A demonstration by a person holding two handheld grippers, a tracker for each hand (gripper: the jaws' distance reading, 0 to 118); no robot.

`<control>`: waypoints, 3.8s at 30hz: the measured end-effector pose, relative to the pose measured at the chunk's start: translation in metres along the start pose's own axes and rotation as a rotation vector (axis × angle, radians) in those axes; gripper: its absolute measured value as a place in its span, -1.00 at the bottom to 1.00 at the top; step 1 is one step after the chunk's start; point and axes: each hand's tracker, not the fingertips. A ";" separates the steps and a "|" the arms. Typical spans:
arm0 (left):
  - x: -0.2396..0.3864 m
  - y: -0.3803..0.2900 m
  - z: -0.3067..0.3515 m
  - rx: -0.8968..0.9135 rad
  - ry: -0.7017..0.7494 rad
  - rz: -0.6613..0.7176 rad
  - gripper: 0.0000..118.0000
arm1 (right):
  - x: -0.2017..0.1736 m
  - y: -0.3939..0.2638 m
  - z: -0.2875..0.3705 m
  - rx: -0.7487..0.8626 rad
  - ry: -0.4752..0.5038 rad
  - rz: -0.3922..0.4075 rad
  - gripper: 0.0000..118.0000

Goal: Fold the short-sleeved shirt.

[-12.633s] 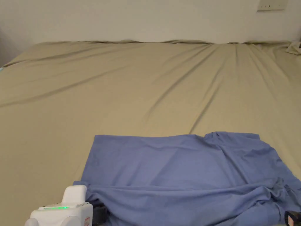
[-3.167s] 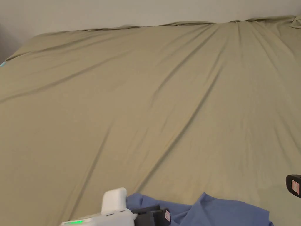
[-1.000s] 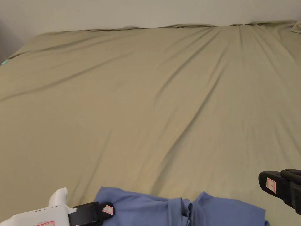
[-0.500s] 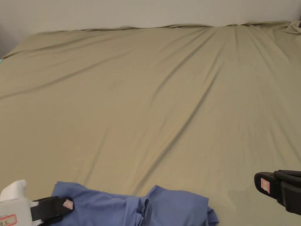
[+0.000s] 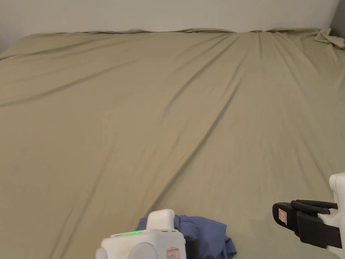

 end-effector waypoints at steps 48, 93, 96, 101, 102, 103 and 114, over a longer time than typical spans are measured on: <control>-0.106 0.010 0.119 0.228 -0.015 0.007 -0.84 | 0.004 -0.037 -0.091 -0.180 0.266 -0.110 -0.97; -0.131 0.039 0.119 0.040 -0.194 0.030 -0.13 | 0.046 -0.032 -0.062 -0.028 0.389 -0.277 -0.97; -0.168 0.058 0.149 0.050 -0.053 0.015 -0.13 | 0.054 -0.025 -0.048 -0.005 0.360 -0.295 -0.97; -0.253 0.083 0.180 0.019 0.126 0.059 -0.13 | 0.056 -0.027 -0.036 0.017 0.294 -0.294 -0.97; -0.268 0.087 0.182 0.012 0.157 0.072 -0.13 | 0.057 -0.029 -0.036 0.021 0.285 -0.295 -0.97; -0.281 0.090 0.185 0.010 0.199 0.112 -0.14 | 0.057 -0.030 -0.035 0.025 0.271 -0.297 -0.97; -0.362 0.094 0.190 -0.095 0.479 0.272 0.00 | 0.048 -0.027 -0.021 0.017 0.229 -0.250 -0.97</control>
